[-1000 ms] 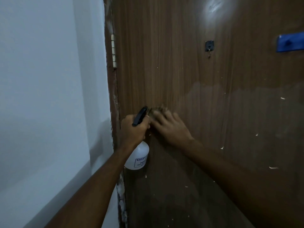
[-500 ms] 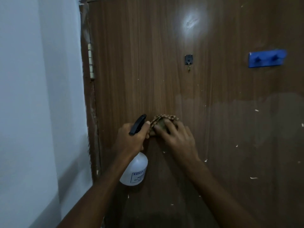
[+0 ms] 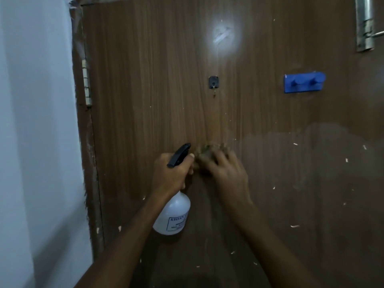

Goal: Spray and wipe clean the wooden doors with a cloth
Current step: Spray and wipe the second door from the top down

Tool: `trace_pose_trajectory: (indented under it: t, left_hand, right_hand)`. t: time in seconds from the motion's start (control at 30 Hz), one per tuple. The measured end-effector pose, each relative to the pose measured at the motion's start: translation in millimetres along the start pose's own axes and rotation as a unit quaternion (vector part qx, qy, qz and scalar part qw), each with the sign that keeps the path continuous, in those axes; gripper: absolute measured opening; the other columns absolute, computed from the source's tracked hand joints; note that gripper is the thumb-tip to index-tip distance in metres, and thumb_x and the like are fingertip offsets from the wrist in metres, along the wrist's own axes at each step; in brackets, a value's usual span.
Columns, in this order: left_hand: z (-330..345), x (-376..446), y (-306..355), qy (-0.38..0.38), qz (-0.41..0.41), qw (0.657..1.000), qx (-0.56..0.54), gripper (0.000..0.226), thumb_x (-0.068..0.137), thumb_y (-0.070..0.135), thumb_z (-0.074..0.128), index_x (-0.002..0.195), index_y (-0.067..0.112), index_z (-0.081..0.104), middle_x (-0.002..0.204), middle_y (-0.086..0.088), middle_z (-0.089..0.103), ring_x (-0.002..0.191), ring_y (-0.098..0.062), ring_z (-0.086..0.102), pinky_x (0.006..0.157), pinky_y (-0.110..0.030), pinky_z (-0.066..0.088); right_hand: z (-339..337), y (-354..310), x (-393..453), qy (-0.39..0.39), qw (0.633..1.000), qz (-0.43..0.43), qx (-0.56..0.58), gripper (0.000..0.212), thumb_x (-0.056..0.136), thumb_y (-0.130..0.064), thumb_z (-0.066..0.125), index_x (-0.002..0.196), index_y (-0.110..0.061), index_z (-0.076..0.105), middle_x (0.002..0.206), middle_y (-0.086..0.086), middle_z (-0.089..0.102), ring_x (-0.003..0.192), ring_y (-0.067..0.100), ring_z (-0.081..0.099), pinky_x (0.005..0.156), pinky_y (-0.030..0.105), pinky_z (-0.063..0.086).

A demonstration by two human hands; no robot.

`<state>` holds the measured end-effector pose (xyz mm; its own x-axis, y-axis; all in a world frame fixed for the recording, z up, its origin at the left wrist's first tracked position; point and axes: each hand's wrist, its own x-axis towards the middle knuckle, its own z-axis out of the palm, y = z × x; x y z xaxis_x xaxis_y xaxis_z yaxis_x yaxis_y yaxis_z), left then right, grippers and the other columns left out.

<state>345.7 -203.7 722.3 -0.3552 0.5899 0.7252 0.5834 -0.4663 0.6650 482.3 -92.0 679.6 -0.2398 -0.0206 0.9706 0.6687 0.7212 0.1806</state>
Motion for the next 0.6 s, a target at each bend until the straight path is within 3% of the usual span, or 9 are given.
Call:
trace_pose_trajectory:
  t: [0.17, 0.33, 0.43, 0.5, 0.6]
  left_hand:
    - [22, 3, 10, -0.012, -0.018, 1.0, 0.001, 0.034, 0.103, 0.025, 0.067, 0.075, 0.005, 0.072, 0.066, -0.008, 0.072, 0.044, -0.027, 0.057, 0.046, -0.03, 0.044]
    - [41, 1, 18, -0.021, -0.021, 0.999, -0.017, 0.036, 0.103, 0.022, 0.065, 0.073, 0.003, 0.071, 0.068, -0.015, 0.071, 0.043, -0.025, 0.054, 0.045, -0.027, 0.041]
    - [50, 2, 29, -0.023, -0.01, 1.0, -0.01, 0.036, 0.104, 0.019, 0.064, 0.075, -0.002, 0.071, 0.069, -0.018, 0.071, 0.041, -0.022, 0.053, 0.043, -0.025, 0.04]
    - [56, 5, 35, -0.022, -0.013, 1.0, -0.01, 0.033, 0.104, 0.02, 0.064, 0.079, -0.001, 0.071, 0.068, -0.013, 0.071, 0.042, -0.02, 0.053, 0.042, -0.025, 0.04]
    - [68, 6, 41, -0.014, -0.013, 1.0, -0.016, 0.032, 0.103, 0.021, 0.066, 0.078, 0.002, 0.072, 0.067, -0.011, 0.072, 0.042, -0.025, 0.053, 0.041, -0.027, 0.04]
  right_hand:
    - [-24, 35, 69, 0.065, 0.993, 0.101, -0.013, 0.053, 0.085, 0.0, 0.068, 0.134, -0.019, 0.066, 0.142, 0.011, 0.057, 0.12, 0.034, 0.051, 0.083, 0.039, 0.051]
    - [-14, 16, -48, 0.017, 0.997, 0.071, 0.004, 0.049, 0.083, -0.007, 0.08, 0.13, -0.019, 0.07, 0.137, 0.01, 0.062, 0.11, 0.03, 0.055, 0.077, 0.037, 0.051]
    - [-18, 37, -36, 0.017, 0.999, 0.034, 0.006, 0.047, 0.083, -0.012, 0.083, 0.127, -0.02, 0.071, 0.132, 0.01, 0.064, 0.107, 0.03, 0.055, 0.075, 0.036, 0.051]
    - [-25, 54, 10, 0.041, 0.997, 0.059, -0.004, 0.046, 0.085, -0.008, 0.077, 0.13, -0.02, 0.069, 0.135, 0.01, 0.061, 0.114, 0.032, 0.051, 0.078, 0.038, 0.052]
    - [-35, 72, 64, 0.068, 0.992, 0.105, -0.01, 0.055, 0.083, 0.003, 0.052, 0.132, -0.018, 0.067, 0.138, 0.012, 0.059, 0.116, 0.036, 0.052, 0.08, 0.042, 0.055]
